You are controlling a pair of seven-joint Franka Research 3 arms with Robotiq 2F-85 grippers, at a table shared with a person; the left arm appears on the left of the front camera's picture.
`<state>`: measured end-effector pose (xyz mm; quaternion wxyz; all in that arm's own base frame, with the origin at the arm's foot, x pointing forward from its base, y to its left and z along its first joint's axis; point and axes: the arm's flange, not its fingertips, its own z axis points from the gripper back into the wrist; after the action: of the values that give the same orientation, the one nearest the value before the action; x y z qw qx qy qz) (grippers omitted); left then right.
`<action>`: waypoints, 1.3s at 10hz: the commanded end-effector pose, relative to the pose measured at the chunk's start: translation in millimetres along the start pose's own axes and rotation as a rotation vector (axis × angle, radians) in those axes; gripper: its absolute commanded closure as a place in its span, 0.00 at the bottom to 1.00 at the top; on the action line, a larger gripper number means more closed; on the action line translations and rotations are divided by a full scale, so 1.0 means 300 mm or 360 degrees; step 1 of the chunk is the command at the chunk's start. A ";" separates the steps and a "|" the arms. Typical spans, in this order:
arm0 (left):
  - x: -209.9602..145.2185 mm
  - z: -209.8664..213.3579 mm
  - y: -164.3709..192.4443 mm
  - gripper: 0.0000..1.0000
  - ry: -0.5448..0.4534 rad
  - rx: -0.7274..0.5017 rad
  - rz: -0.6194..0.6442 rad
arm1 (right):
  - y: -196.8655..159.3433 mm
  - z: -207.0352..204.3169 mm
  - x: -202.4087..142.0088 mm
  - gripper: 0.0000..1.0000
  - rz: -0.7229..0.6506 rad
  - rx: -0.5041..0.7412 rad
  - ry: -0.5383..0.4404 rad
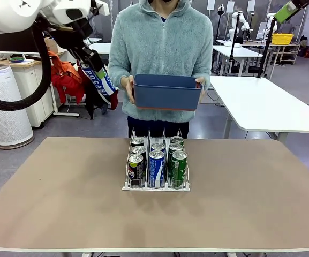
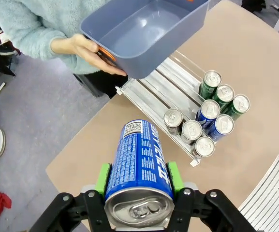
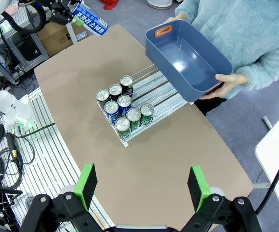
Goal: Fill the beverage cans into the dispenser.
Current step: Place the picked Ionic drink in the line of the Automatic Can Dispenser with the same cans.
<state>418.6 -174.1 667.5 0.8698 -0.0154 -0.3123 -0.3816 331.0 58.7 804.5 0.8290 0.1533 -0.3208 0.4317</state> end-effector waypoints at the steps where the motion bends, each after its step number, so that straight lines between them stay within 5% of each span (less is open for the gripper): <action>1: -0.014 0.005 -0.079 0.43 0.0091 0.0068 0.0008 | 0.013 -0.007 -0.009 0.00 -0.0012 -0.0004 0.0004; 8: -0.041 -0.128 -0.369 0.43 0.0263 -0.0203 -0.0032 | 0.013 -0.007 -0.009 0.00 -0.0012 -0.0004 0.0004; 13: -0.047 -0.118 -0.361 0.43 0.0276 -0.0187 -0.0086 | 0.013 -0.007 -0.009 0.00 -0.0012 -0.0004 0.0004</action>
<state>357.3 -255.4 602.7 0.8810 -0.0308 -0.2068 -0.4244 330.9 58.7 804.5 0.8290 0.1533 -0.3209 0.4317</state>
